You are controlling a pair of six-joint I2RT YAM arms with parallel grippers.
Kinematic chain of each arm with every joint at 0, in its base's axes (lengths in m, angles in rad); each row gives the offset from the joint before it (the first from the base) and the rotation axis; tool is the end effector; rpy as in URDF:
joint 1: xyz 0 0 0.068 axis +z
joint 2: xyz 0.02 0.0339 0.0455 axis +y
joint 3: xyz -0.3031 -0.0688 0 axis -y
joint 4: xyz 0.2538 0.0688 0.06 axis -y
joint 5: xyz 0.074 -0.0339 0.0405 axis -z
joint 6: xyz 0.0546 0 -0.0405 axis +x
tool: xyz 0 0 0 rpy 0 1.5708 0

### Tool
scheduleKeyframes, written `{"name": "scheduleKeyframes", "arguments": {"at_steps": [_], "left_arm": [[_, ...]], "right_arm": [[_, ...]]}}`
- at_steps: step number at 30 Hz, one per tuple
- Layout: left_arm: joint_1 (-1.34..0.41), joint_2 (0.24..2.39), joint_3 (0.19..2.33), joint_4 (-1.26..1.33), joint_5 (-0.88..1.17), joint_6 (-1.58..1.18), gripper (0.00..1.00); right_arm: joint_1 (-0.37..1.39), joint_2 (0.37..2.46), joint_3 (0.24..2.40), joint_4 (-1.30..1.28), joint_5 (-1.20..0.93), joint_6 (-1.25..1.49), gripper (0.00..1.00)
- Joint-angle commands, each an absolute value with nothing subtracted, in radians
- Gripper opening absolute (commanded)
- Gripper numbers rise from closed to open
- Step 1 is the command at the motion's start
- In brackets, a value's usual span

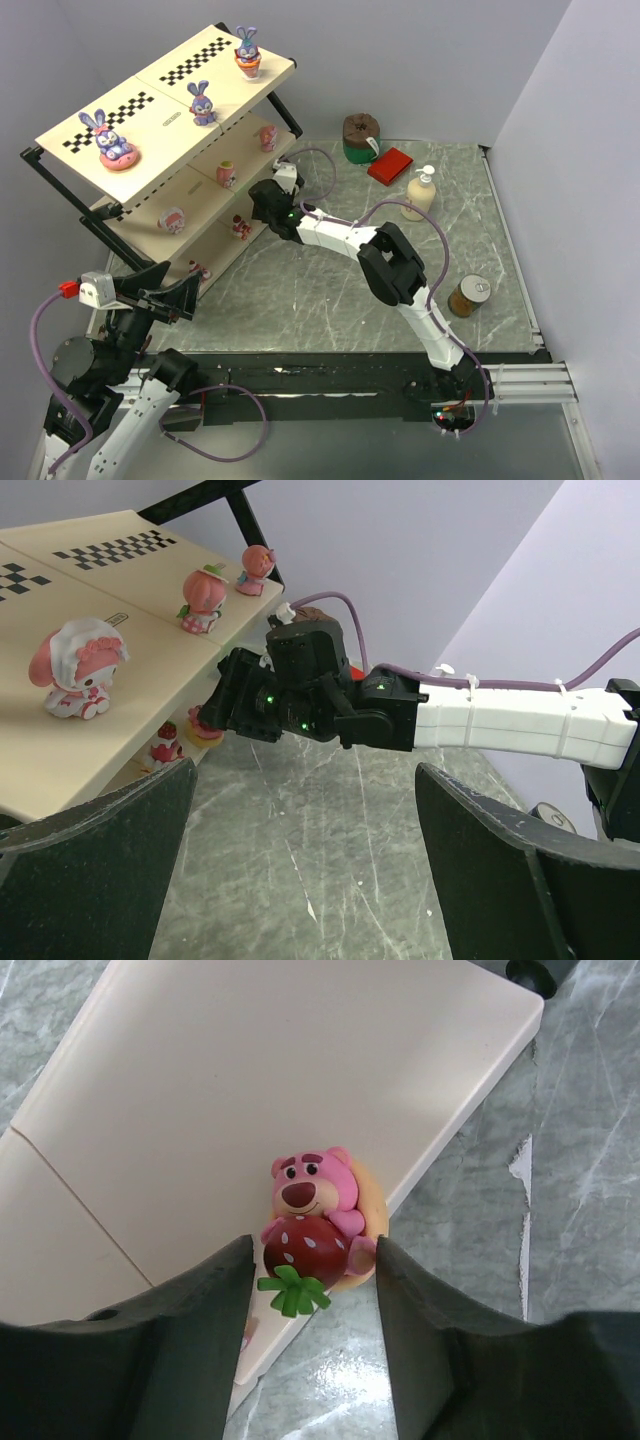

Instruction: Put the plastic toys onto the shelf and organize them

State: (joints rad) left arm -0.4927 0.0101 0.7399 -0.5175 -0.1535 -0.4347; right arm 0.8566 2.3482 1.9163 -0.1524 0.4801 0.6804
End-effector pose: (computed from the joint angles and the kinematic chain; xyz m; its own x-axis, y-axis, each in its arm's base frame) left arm -0.0038 0.0115 0.3575 0.0270 -0.4869 -0.8731 0.3827 0.8119 -0.4409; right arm 0.4057 0.4295 0.2102 -0.5437 0.2246 -0.8086 -0.0975 0.9401 0.3267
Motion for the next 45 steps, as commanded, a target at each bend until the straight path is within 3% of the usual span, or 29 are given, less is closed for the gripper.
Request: {"name": "scheduleKeyframes", "arguments": {"at_steps": [1,9,14,22,36,45], "left_arm": [[-0.492,-0.087,0.762,-0.483,-0.141,-0.434,0.96],[-0.492,-0.087,0.769,-0.489,-0.143,-0.436,0.96],[-0.492,-0.091,0.765,-0.489,-0.143,-0.436,0.96],[-0.492,-0.098,0.77,-0.503,-0.152,-0.433,0.96],[-0.492,-0.106,0.784,-0.518,-0.158,-0.431,0.96],[-0.492,-0.112,0.792,-0.525,-0.164,-0.434,0.96]], "right_arm": [[0.853,2.335,1.919,-0.161,0.497,0.693,0.63],[0.859,2.258,1.809,-0.053,0.538,0.695,0.68],[0.874,2.152,1.621,0.144,0.545,0.646,0.8],[0.879,2.092,1.506,0.326,0.486,0.661,0.82],[0.873,2.078,1.413,0.362,0.324,1.015,0.49],[0.825,2.164,1.466,0.357,0.238,1.13,0.43]]}}
